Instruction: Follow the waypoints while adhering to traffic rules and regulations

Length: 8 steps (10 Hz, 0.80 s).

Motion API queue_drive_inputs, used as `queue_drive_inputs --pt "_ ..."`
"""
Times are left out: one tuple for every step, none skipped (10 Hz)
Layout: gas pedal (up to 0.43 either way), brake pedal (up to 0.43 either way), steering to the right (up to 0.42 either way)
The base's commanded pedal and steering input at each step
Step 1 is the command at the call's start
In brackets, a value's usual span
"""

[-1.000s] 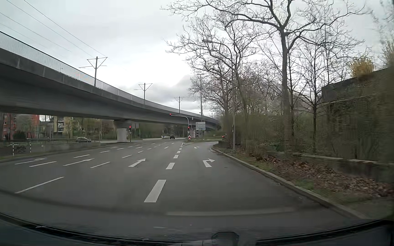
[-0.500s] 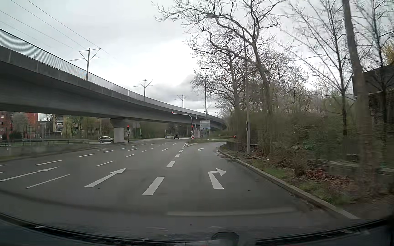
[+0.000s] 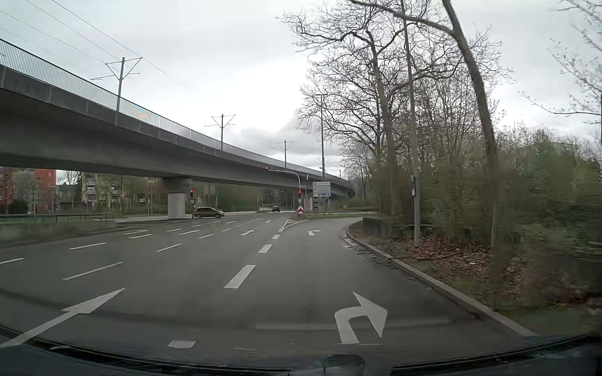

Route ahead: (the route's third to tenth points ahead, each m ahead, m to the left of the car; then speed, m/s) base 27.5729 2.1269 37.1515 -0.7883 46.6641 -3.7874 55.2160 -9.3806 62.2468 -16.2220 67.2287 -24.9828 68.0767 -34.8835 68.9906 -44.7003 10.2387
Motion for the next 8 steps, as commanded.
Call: queue_drive_inputs --pt "0.039 0.0 -0.015" --pt "0.039 0.0 -0.014" --pt "0.039 0.0 -0.012" --pt "0.039 0.0 -0.011" --pt "0.039 0.0 -0.01" --pt "0.039 0.0 -0.009" --pt "0.039 0.0 -0.007" --pt "0.039 0.0 -0.006"
